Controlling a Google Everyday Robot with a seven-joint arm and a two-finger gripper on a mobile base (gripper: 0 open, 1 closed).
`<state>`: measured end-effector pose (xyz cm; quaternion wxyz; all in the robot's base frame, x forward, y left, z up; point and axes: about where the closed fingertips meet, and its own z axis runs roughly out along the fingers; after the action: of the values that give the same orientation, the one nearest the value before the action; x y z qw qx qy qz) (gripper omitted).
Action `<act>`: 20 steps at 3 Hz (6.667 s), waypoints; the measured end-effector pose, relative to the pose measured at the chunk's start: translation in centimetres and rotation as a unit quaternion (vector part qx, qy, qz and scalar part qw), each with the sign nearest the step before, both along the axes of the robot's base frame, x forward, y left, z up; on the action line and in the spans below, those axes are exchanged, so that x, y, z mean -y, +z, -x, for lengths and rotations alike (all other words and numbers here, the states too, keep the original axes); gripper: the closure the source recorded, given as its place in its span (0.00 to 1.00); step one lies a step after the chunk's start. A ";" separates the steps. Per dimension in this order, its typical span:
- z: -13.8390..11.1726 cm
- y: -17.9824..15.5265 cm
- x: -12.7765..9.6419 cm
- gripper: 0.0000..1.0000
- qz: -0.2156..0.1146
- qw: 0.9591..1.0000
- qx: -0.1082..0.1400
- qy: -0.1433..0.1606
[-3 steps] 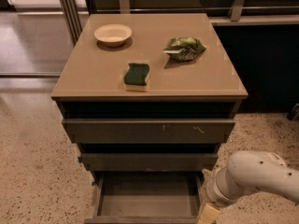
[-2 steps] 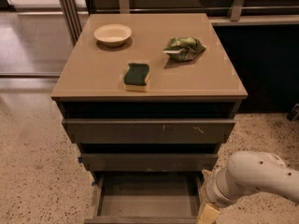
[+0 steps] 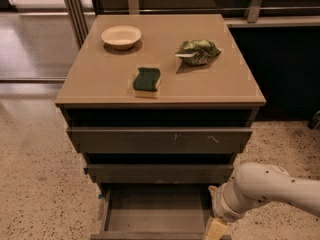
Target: Close bottom drawer
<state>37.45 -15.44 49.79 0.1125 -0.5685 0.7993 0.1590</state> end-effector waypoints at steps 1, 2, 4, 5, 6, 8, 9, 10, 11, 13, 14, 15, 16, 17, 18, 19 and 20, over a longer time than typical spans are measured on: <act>0.7 -3.2 -0.7 0.00 -0.004 1.000 -0.027 0.007; 1.5 -5.5 -0.8 0.00 -0.001 0.999 -0.033 0.002; 1.8 -7.1 -1.0 0.00 0.015 1.000 -0.017 -0.022; 1.2 -9.0 -1.4 0.00 0.033 0.999 -0.017 -0.017; 0.5 -11.9 -1.6 0.00 0.047 0.998 -0.029 -0.012; 0.0 -16.5 -0.9 0.00 0.071 0.996 -0.044 -0.037; 0.3 -17.5 -0.6 0.00 0.068 0.995 -0.050 -0.043; 0.7 -20.5 -1.0 0.00 0.035 0.995 -0.075 -0.051; 0.6 -22.6 -0.9 0.00 0.013 0.994 -0.090 -0.056; 0.1 -28.3 -1.8 0.00 0.005 0.992 -0.119 -0.049; -0.7 -30.8 -2.8 0.00 0.010 0.990 -0.137 -0.039; -0.8 -32.3 -2.6 0.00 0.013 0.990 -0.134 -0.047; -0.5 -32.6 -2.7 0.00 0.018 0.990 -0.135 -0.048; -1.5 -34.0 -4.4 0.00 0.040 0.992 -0.113 -0.052; -1.3 -34.0 -4.3 0.00 0.039 0.991 -0.114 -0.051; -1.2 -34.0 -4.3 0.00 0.040 0.992 -0.108 -0.056; 0.1 -33.7 -2.1 0.00 0.085 0.990 -0.100 -0.058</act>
Offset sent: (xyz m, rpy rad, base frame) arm -0.0225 0.0083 -0.0829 -0.0037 0.0705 -0.0139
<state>37.38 -13.33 16.07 -0.0077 -0.5101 0.8487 0.1395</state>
